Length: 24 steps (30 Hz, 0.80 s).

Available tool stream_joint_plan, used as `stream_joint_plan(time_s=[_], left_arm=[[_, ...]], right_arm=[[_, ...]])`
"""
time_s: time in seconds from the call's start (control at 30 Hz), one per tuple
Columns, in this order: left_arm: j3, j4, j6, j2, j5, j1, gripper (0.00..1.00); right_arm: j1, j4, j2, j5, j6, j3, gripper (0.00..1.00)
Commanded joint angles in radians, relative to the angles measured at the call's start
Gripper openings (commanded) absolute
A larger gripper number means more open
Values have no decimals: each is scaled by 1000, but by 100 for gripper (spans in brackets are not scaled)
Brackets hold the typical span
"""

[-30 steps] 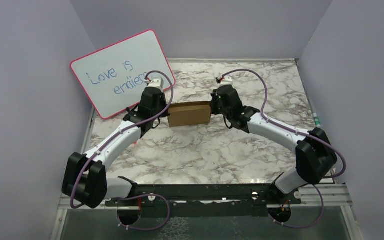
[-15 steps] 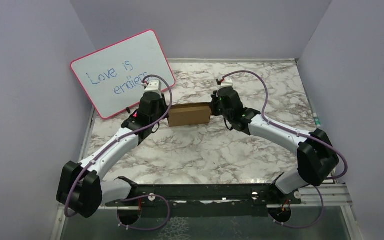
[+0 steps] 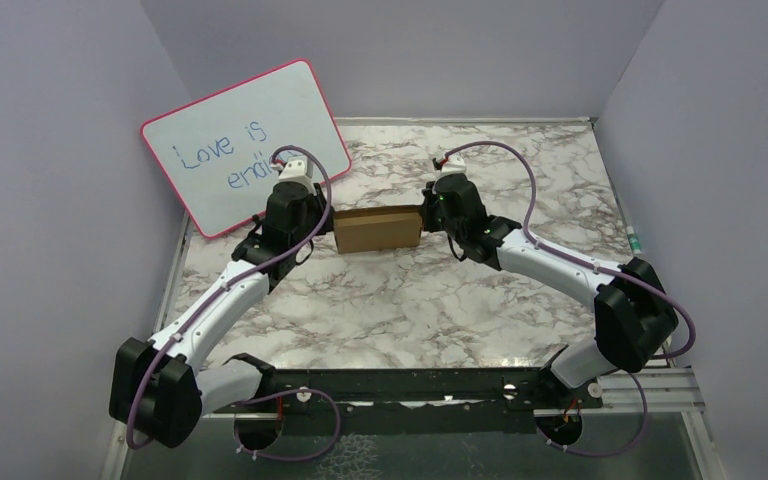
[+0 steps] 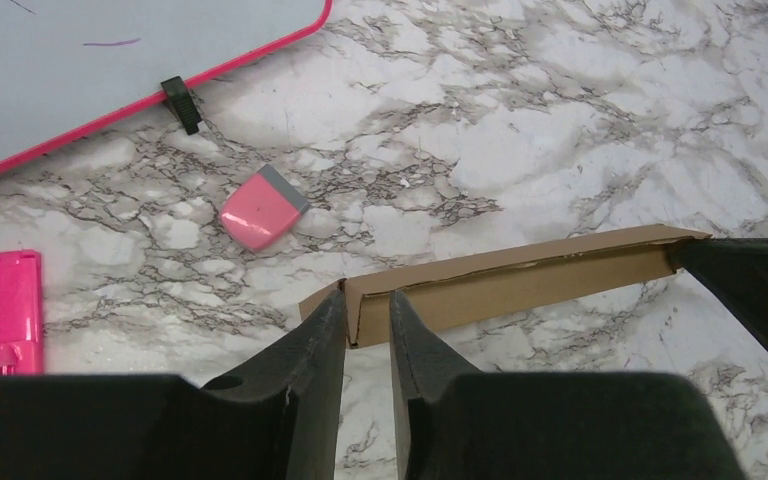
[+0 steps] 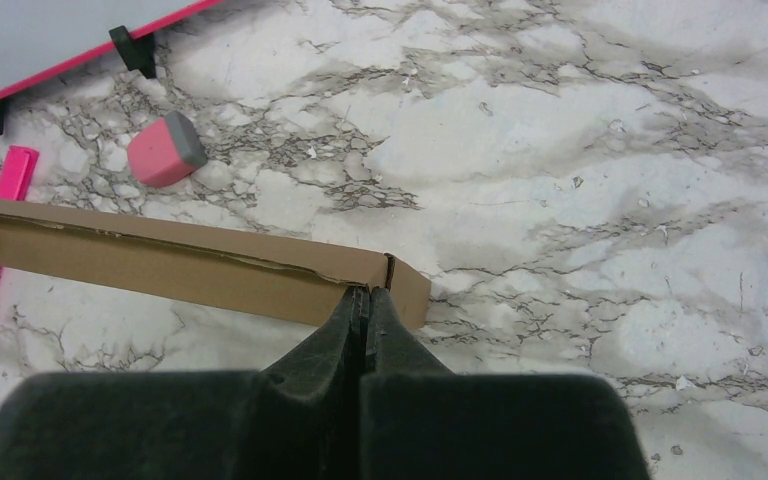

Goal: Fold the paper box

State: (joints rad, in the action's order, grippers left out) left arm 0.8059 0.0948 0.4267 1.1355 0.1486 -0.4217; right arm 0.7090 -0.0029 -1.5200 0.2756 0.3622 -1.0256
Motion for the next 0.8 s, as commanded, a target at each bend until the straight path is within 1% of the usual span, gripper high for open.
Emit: stream_joint_plan(time_s=[0.0,0.47,0.77], left_arm=[[12,-40,30,15,-45,12,22],[-46,-83,63,32,-67,18,13],[-94,-112,91,26,-85,18,11]], right_arm=[[9,-33,-4,-11,-8,14,1],[9,-23,4,-24,-2,25,1],[9,-9,14,-47,7,38,1]])
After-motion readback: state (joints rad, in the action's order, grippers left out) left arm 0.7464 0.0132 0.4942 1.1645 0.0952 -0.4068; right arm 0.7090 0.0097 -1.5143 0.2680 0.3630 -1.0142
